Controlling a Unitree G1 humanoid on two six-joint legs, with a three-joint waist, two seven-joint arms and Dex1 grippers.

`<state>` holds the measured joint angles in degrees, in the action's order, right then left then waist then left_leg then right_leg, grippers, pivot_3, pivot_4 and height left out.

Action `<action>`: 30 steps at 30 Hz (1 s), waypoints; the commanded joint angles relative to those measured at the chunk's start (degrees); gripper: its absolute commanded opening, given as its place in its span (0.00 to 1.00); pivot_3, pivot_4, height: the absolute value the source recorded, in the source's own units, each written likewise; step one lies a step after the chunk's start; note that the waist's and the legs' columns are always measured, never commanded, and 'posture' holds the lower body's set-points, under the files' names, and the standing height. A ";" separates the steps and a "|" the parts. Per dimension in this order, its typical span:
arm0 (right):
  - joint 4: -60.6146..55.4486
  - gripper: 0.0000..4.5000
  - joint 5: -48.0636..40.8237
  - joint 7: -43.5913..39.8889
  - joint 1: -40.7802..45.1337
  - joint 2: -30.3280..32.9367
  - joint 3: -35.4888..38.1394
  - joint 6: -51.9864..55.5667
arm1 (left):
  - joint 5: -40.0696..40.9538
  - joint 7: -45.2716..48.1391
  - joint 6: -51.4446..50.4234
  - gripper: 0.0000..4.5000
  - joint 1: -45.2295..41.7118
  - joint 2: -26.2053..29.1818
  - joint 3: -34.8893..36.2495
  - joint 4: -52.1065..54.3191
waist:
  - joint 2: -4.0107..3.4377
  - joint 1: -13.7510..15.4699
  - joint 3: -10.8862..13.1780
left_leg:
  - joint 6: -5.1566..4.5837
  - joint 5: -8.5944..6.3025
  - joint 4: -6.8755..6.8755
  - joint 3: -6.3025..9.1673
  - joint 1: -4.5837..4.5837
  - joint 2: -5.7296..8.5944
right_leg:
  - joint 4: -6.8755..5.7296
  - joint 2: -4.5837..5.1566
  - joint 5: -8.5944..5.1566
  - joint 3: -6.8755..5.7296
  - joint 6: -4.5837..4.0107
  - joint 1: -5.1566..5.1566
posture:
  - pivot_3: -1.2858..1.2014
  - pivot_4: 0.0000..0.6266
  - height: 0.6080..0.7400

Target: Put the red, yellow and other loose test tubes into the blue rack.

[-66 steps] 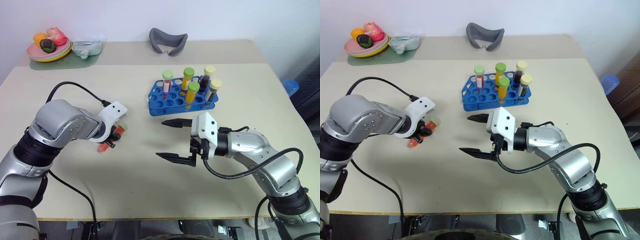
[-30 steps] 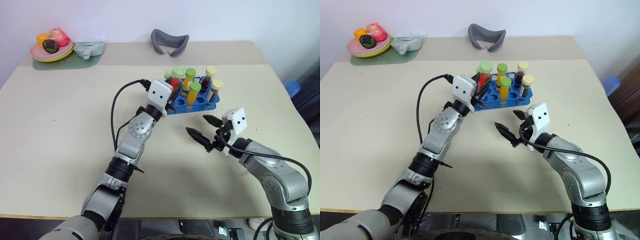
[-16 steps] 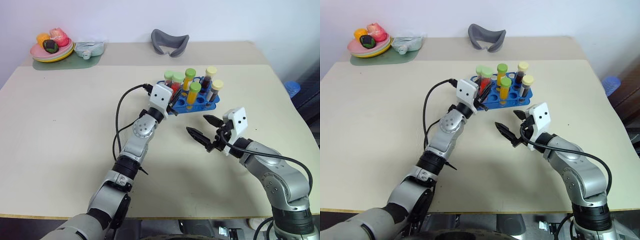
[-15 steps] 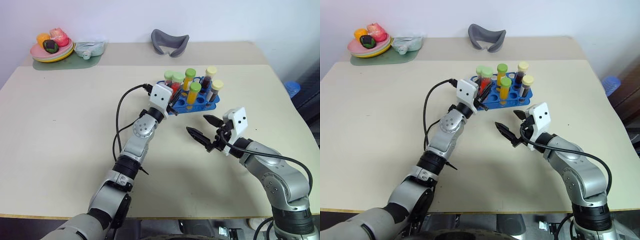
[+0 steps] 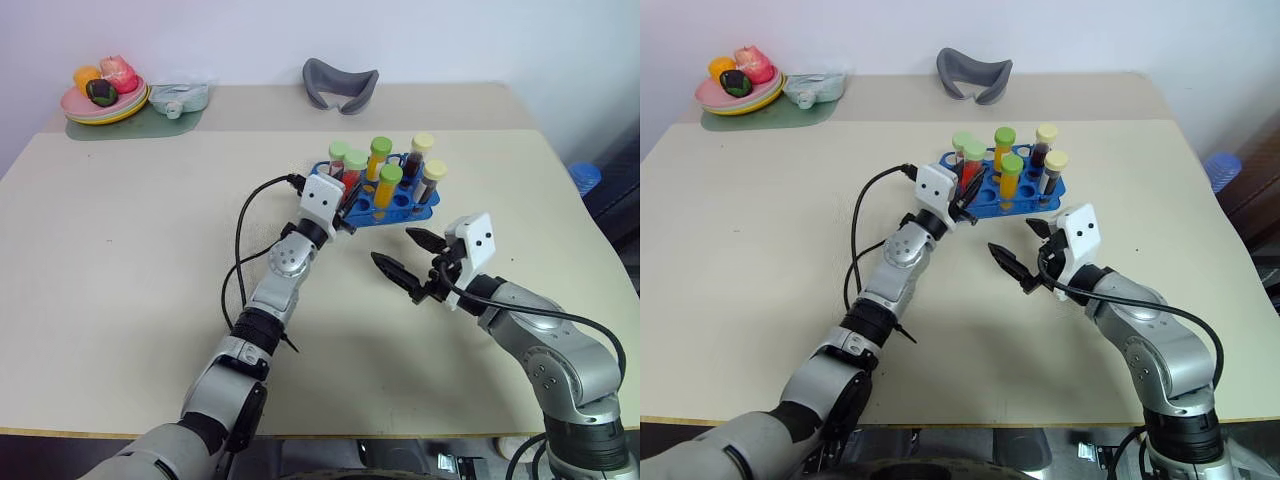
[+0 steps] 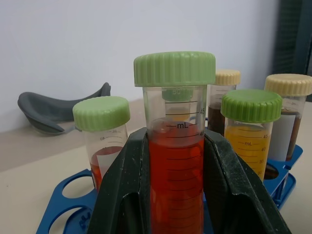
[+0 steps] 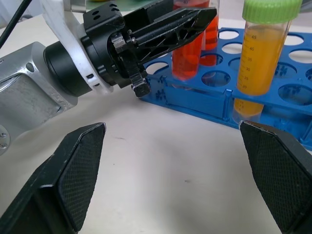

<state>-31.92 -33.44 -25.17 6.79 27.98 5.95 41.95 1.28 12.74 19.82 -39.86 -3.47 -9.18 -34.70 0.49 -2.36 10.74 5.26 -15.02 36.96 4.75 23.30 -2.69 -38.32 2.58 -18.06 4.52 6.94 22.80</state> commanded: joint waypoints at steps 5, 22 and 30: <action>-2.88 1.00 -1.45 -0.16 0.70 0.21 0.28 0.09 | 3.25 4.49 -0.16 0.73 0.26 -1.53 1.70 3.40 | 0.00 0.09 0.00 | 0.00 0.00 0.00 0.00 0.00 0.00 | 0.01 0.00 0.00 0.00 0.00 -0.01 | 0.52 0.24 1.00; 6.10 1.00 -0.01 -15.74 -7.92 17.11 14.07 -6.01 | 19.84 18.22 -33.34 0.99 31.61 30.36 18.15 51.89 | -0.06 -0.07 -0.02 | -0.09 -0.06 -0.01 0.02 -0.16 -0.03 | 0.01 0.00 -0.01 0.01 0.00 -0.18 | 0.52 0.24 1.00; 14.56 1.00 2.79 -20.39 -5.98 18.91 13.62 -11.20 | 21.66 21.35 -35.11 0.99 44.90 37.99 28.78 53.23 | -0.04 -0.08 0.00 | -0.13 -0.10 -0.11 -0.06 -0.47 -0.04 | 0.13 0.02 -0.02 0.04 -0.02 -0.48 | 0.52 0.24 1.00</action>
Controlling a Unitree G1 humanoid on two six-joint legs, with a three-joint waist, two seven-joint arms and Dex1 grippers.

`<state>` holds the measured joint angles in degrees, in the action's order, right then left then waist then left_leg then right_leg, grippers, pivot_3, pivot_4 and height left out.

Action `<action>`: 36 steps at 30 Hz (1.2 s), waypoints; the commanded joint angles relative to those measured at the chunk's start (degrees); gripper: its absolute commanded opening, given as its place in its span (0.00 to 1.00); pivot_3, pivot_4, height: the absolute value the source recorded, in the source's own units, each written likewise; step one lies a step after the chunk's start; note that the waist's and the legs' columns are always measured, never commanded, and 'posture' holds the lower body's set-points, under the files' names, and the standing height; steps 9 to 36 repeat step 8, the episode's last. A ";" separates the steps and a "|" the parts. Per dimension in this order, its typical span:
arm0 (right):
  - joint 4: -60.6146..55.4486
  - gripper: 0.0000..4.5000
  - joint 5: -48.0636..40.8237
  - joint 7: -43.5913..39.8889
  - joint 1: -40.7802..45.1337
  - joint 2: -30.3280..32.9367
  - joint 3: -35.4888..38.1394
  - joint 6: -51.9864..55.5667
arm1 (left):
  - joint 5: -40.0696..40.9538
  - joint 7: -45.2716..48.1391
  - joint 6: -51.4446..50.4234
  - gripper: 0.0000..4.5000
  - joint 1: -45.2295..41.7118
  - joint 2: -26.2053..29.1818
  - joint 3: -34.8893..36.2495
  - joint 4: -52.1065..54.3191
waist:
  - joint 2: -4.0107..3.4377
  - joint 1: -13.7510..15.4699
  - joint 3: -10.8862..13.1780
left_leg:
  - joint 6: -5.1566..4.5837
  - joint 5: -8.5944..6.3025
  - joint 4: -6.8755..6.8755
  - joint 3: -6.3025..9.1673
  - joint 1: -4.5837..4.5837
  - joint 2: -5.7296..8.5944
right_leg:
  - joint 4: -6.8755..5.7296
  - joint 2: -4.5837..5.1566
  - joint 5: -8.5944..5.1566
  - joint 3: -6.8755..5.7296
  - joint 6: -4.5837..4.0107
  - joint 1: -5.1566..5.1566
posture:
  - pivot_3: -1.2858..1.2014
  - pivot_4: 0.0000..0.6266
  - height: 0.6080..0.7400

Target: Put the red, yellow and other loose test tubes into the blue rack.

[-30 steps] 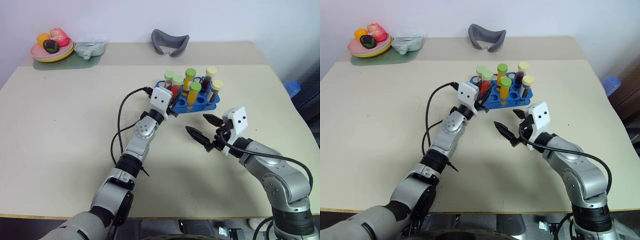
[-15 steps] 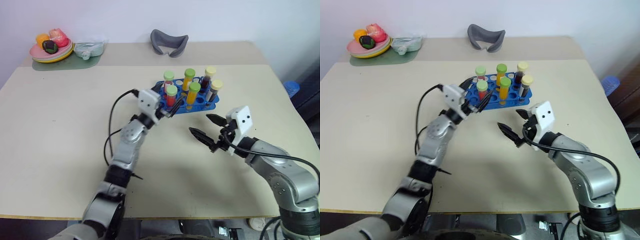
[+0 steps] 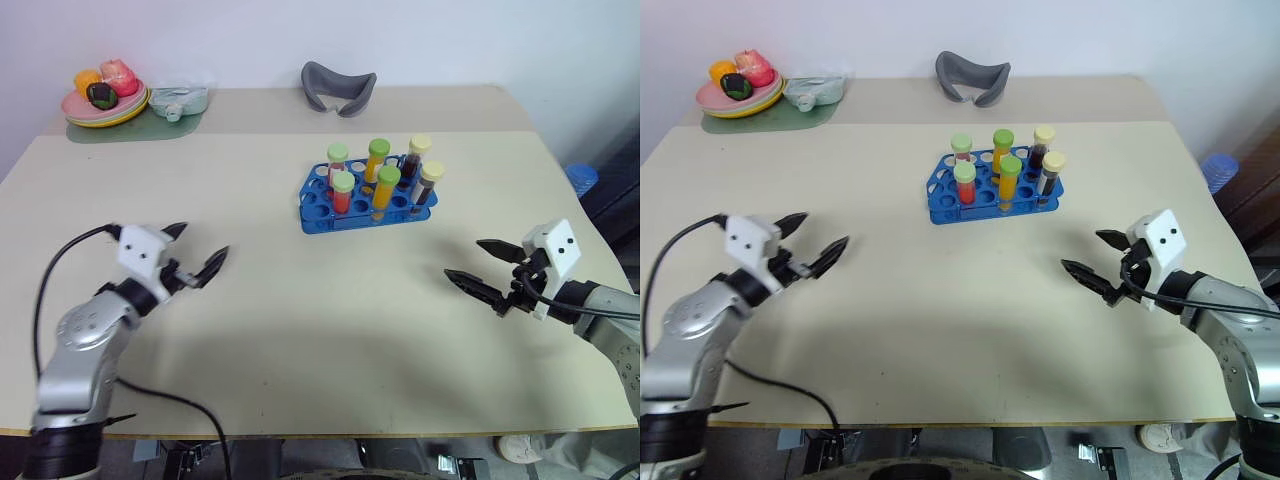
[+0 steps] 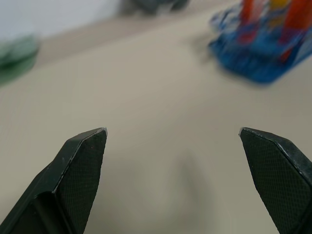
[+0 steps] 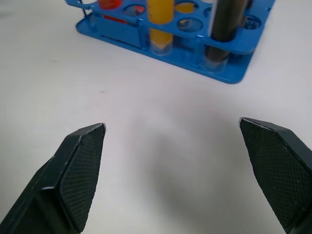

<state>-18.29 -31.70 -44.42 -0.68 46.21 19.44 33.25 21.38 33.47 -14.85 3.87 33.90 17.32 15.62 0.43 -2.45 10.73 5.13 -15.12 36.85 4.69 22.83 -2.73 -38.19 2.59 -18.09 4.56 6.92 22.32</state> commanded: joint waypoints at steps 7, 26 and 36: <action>2.46 1.00 2.16 -1.48 2.42 -0.84 -1.75 -3.98 | 1.23 -0.08 -1.85 0.99 3.66 -0.34 1.60 5.79 | 0.01 0.08 0.01 | 0.01 -0.01 -0.01 -0.01 0.01 0.00 | 0.03 0.01 0.00 0.00 0.00 0.00 | 0.52 0.24 1.00; 2.61 1.00 2.30 -1.34 2.60 -1.08 -2.16 -4.10 | 1.17 -0.28 -1.99 0.99 3.71 -0.58 1.52 6.05 | 0.01 0.08 0.01 | 0.01 -0.01 -0.01 -0.01 0.00 0.00 | 0.03 0.01 0.00 0.00 0.00 -0.01 | 0.52 0.24 1.00; 2.61 1.00 2.30 -1.34 2.60 -1.08 -2.16 -4.10 | 1.17 -0.28 -1.99 0.99 3.71 -0.58 1.52 6.05 | 0.01 0.08 0.01 | 0.01 -0.01 -0.01 -0.01 0.00 0.00 | 0.03 0.01 0.00 0.00 0.00 -0.01 | 0.52 0.24 1.00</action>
